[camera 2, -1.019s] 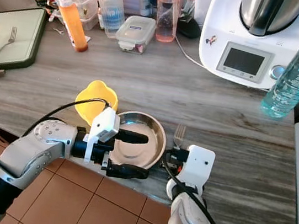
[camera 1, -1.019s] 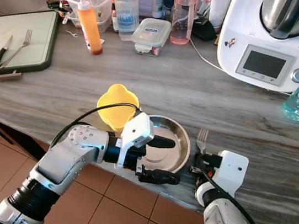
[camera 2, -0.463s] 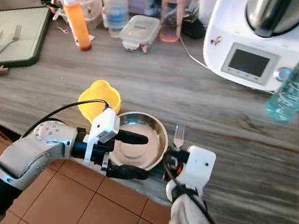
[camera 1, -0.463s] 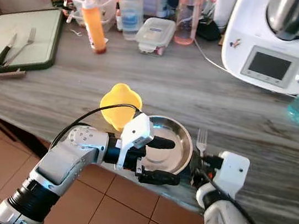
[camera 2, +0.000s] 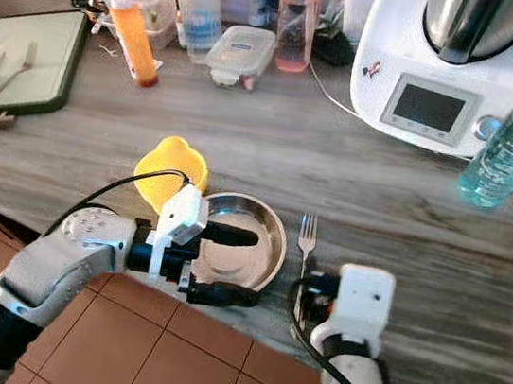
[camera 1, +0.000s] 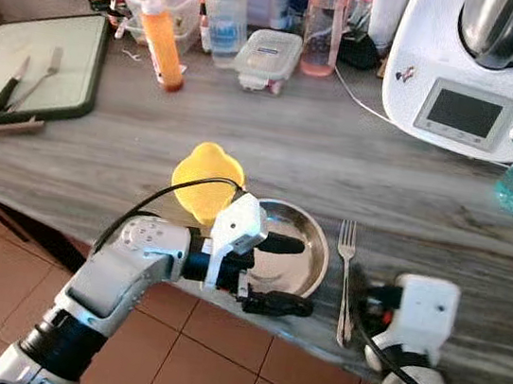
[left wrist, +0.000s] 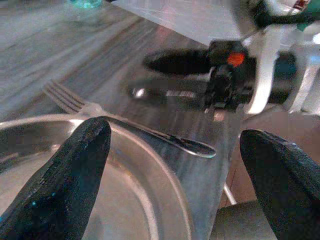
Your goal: Setting the table
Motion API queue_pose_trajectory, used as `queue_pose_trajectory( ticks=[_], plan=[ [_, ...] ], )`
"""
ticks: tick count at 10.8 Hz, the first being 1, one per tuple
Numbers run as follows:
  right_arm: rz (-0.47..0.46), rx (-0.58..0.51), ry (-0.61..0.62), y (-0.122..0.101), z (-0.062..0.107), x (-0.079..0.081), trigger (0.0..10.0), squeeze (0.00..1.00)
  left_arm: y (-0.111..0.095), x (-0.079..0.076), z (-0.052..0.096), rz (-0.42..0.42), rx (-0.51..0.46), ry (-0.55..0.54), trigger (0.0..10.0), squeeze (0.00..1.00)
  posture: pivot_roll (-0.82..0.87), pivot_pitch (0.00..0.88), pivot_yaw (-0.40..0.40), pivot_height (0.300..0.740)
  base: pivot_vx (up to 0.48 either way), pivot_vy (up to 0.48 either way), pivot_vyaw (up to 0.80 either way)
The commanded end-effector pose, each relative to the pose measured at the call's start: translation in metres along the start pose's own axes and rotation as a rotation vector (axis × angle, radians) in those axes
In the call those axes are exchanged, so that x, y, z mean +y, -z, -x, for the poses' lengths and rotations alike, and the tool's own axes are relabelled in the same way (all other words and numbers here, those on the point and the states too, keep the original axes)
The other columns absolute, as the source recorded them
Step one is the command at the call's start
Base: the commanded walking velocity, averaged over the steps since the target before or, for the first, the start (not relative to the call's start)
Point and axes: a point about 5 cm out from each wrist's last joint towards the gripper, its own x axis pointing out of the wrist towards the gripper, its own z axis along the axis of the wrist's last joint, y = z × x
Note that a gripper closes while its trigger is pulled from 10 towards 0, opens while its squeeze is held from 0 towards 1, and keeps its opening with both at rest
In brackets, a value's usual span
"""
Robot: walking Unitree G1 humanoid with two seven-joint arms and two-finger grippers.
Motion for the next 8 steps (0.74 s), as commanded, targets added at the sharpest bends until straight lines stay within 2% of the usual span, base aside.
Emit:
queue_pose_trajectory(
  ticks=[1, 3, 4, 5, 6, 7, 8],
  plan=[
    [0.018, -0.047, 0.019, -0.007, 0.002, -0.003, 10.0, 1.00, 0.000, 0.006, 0.005, -0.014, 0.006, -0.042, 10.0, 0.00, -0.04, 0.137, 0.073, 0.740, 0.000, 0.000, 0.00],
    [0.058, -0.123, 0.076, -0.016, 0.002, -0.012, 10.0, 1.00, -0.005, 0.024, 0.014, -0.050, -0.041, -0.198, 10.0, 0.00, -0.03, 0.132, 0.067, 0.740, 0.000, 0.000, 0.00],
    [0.066, -0.168, 0.104, -0.022, 0.001, -0.018, 10.0, 1.00, -0.009, 0.038, 0.022, -0.075, -0.091, -0.343, 10.0, 0.00, -0.03, 0.132, 0.067, 0.740, 0.000, 0.000, 0.00],
    [0.094, -0.217, 0.115, -0.029, -0.001, -0.020, 10.0, 1.00, -0.017, 0.053, 0.036, -0.091, -0.161, -0.486, 10.0, 0.00, -0.01, 0.127, 0.047, 0.740, 0.000, 0.000, 0.00],
    [0.102, -0.238, 0.122, -0.032, -0.002, -0.022, 10.0, 1.00, -0.024, 0.052, 0.037, -0.109, -0.215, -0.497, 10.0, 0.00, -0.01, 0.127, 0.047, 0.740, 0.000, 0.000, 0.00],
    [0.104, -0.242, 0.127, -0.032, -0.002, -0.023, 10.0, 1.00, -0.027, 0.056, 0.041, -0.079, -0.258, -0.553, 10.0, 0.00, 0.00, 0.128, 0.036, 0.740, 0.000, 0.000, 0.00],
    [0.115, -0.247, 0.137, -0.030, -0.002, -0.024, 10.0, 1.00, -0.034, 0.063, 0.045, -0.071, -0.326, -0.655, 10.0, 0.00, 0.01, 0.128, 0.027, 0.740, 0.000, 0.000, 0.00]
  ],
)
